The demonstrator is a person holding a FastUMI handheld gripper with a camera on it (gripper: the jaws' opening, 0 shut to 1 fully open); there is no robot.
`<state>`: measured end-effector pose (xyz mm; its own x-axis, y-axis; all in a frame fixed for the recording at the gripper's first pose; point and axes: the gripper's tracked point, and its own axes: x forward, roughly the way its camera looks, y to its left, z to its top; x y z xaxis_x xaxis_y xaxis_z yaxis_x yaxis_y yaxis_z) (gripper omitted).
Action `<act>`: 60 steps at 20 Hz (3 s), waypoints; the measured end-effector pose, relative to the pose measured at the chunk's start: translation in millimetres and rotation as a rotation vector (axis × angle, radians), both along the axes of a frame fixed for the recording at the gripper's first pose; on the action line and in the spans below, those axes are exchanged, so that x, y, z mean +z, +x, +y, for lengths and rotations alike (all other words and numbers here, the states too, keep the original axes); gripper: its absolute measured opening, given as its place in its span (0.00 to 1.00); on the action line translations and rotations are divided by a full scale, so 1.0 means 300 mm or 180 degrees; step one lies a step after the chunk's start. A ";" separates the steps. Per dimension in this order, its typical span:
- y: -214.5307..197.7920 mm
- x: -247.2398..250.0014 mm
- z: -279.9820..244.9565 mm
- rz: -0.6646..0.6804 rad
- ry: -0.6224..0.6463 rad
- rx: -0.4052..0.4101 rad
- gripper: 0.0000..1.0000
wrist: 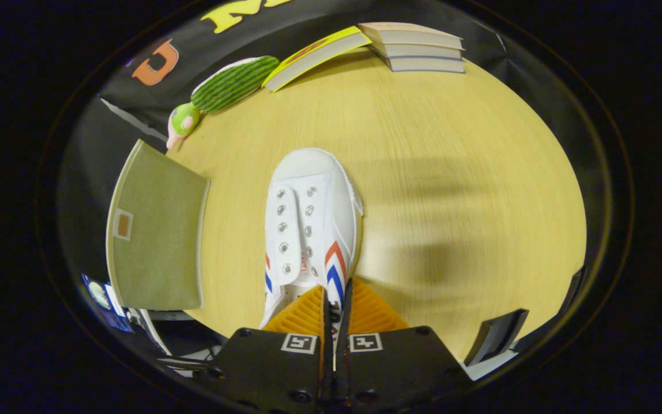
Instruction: Open the storage box then place both shoes into the box .Put the left shoe in first, then the right shoe, with the right side of both shoes facing outward in a uniform manner.
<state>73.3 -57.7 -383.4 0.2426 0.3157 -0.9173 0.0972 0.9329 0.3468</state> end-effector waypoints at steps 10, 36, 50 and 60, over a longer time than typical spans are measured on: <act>-0.036 0.371 0.138 -0.0183 0.0508 -0.0569 0.06; 0.019 0.572 0.931 -0.0403 0.0223 -0.0090 0.06; 0.044 0.527 0.934 -0.0414 0.0340 -0.0091 0.27; 0.137 0.718 0.907 -0.1534 0.0225 0.0178 0.60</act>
